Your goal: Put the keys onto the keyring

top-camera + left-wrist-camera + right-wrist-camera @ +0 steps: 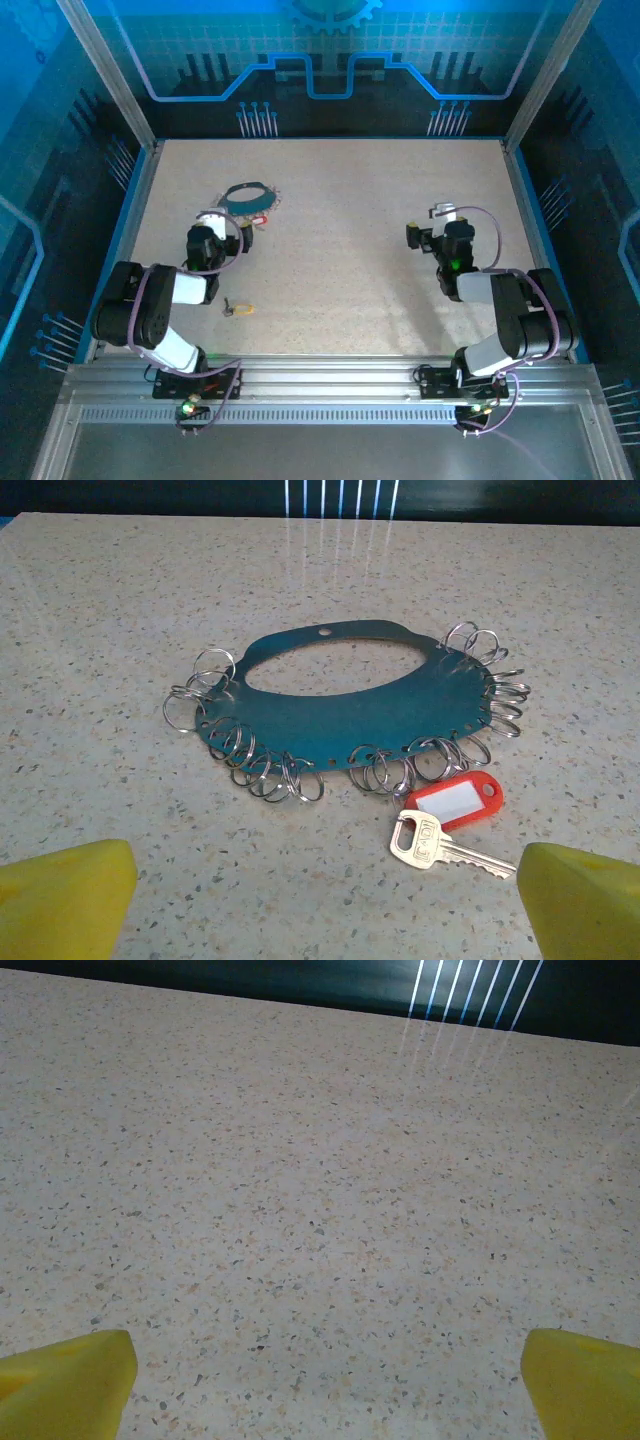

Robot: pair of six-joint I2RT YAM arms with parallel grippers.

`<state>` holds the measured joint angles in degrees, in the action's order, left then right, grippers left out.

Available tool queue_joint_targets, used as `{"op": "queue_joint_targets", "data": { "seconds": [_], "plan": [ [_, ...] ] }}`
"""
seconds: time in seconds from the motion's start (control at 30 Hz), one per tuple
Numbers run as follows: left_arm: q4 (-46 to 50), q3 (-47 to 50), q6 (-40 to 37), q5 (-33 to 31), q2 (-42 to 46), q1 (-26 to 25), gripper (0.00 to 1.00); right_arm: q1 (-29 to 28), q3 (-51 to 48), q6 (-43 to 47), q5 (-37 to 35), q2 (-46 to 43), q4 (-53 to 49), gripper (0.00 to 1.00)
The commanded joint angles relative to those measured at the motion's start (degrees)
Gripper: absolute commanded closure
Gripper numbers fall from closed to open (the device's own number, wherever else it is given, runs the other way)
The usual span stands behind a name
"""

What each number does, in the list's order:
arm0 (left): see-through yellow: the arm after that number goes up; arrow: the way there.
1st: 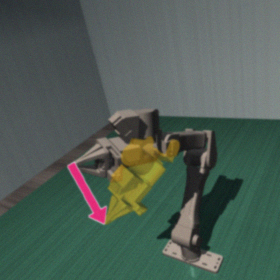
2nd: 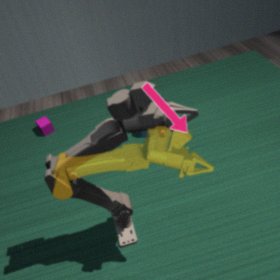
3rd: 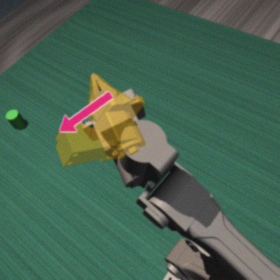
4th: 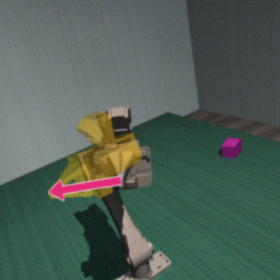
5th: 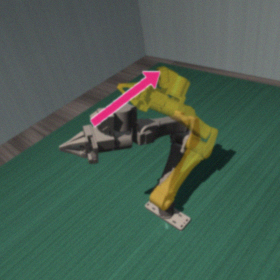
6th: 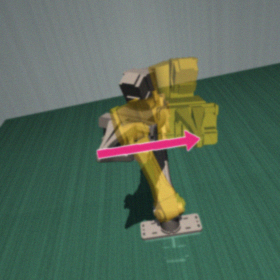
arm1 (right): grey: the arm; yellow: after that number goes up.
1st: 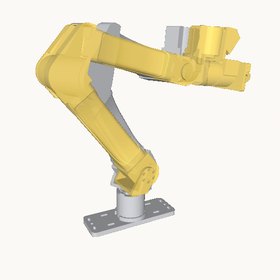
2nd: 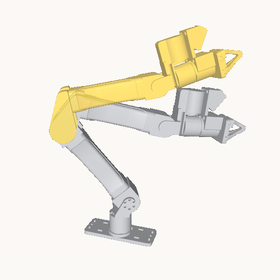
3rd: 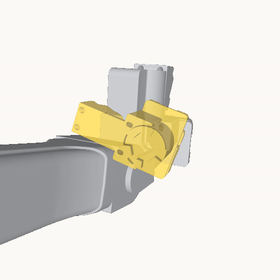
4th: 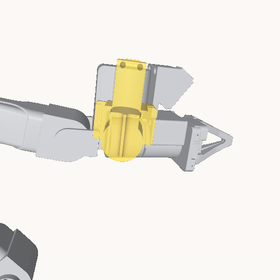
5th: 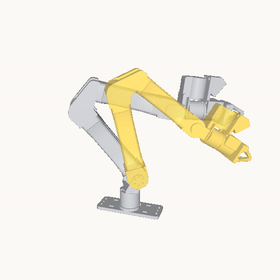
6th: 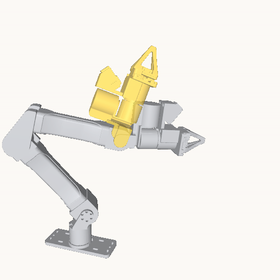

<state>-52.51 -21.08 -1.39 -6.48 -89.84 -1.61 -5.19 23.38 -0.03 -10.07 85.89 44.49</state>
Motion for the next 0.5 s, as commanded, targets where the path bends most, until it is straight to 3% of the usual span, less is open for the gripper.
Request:
{"op": "queue_joint_targets", "data": {
  "seconds": [0.0, 0.47],
  "plan": [
    [0.03, -0.92, 0.65, 1.73, 0.98, 0.64, 0.01, 0.47, 0.62, -0.79, -0.53, 0.25, 0.07, 0.0],
    [0.28, -1.01, 0.76, 2.03, 0.93, 0.8, 0.01, 0.47, 0.64, -0.84, -0.49, 0.25, 0.07, 0.0]
  ]
}}
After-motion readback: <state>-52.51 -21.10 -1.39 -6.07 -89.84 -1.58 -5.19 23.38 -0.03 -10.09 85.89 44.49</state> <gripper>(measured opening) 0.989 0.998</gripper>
